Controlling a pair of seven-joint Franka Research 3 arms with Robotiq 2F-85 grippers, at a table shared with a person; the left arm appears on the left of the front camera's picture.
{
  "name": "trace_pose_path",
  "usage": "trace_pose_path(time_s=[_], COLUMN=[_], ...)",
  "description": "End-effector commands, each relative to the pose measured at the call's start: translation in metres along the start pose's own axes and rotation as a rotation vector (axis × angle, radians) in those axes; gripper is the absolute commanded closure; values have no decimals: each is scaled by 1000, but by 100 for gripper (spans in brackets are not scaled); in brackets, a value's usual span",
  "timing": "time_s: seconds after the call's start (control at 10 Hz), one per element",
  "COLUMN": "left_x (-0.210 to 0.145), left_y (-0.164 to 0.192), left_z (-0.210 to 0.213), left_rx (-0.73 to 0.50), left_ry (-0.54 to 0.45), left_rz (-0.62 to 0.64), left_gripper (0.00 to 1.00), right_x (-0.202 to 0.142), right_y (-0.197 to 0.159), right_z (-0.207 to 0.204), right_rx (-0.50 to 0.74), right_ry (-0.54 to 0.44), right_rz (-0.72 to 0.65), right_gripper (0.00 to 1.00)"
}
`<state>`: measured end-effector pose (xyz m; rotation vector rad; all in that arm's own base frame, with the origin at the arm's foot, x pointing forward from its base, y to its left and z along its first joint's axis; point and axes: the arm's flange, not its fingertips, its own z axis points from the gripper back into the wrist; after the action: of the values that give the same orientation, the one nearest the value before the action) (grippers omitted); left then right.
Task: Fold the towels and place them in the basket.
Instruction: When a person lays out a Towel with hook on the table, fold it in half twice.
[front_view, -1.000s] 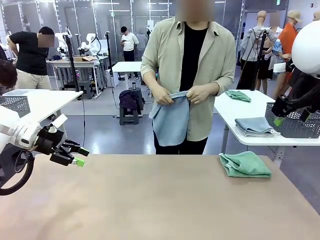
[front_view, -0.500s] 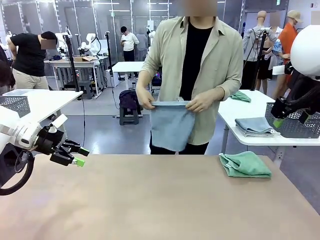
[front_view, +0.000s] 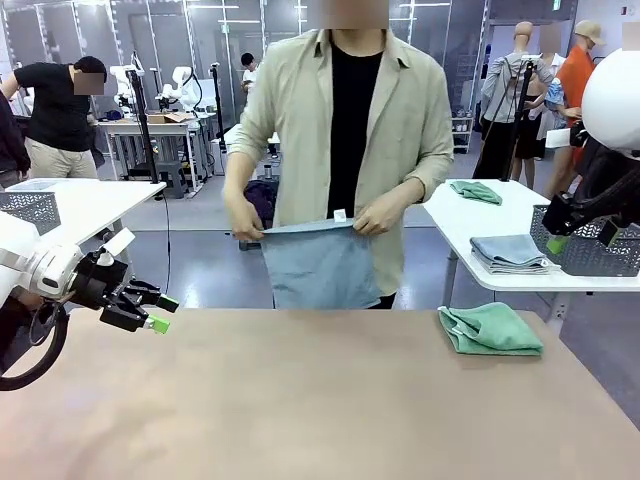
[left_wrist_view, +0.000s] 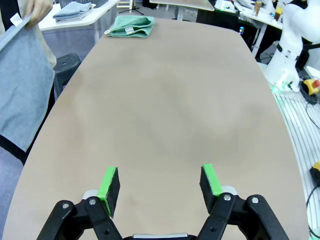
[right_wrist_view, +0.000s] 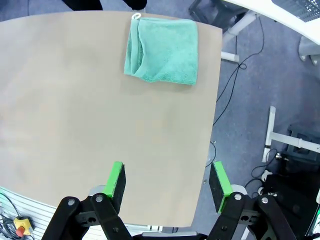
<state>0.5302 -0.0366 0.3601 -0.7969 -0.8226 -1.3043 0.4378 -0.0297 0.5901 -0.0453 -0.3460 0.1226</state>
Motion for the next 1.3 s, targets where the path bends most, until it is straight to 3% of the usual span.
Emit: trace_pose_path(time_s=[0.0, 1.2], left_x=[0, 0], left_y=[0, 0], left_z=[0, 0], left_rx=[0, 0], left_ry=[0, 0], left_rz=[-3, -3], left_gripper=[18, 18], right_x=[3, 3], right_y=[-1, -1], right_z=[0, 0], right_rx=[-7, -7], right_ry=[1, 1], right_rz=[-3, -3], right_gripper=[16, 16])
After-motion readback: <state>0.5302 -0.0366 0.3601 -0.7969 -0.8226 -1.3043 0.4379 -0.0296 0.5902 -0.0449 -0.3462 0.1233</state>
